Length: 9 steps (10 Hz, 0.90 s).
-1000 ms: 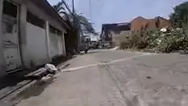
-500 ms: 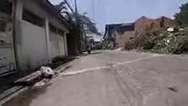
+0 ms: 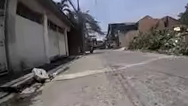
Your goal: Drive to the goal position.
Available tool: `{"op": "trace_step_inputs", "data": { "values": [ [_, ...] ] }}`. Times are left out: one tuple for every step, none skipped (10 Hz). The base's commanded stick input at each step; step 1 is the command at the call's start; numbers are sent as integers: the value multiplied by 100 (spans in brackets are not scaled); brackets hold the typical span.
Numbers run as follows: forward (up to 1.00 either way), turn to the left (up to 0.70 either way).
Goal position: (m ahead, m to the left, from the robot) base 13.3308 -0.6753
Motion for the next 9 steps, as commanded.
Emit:
{"op": "trace_step_inputs", "data": {
  "values": [
    [100,-2],
    [100,-2],
    [100,-2],
    [100,-2],
    [100,-4],
    [100,-10],
    [100,-33],
    [100,-38],
    [100,-32]
  ]
}}
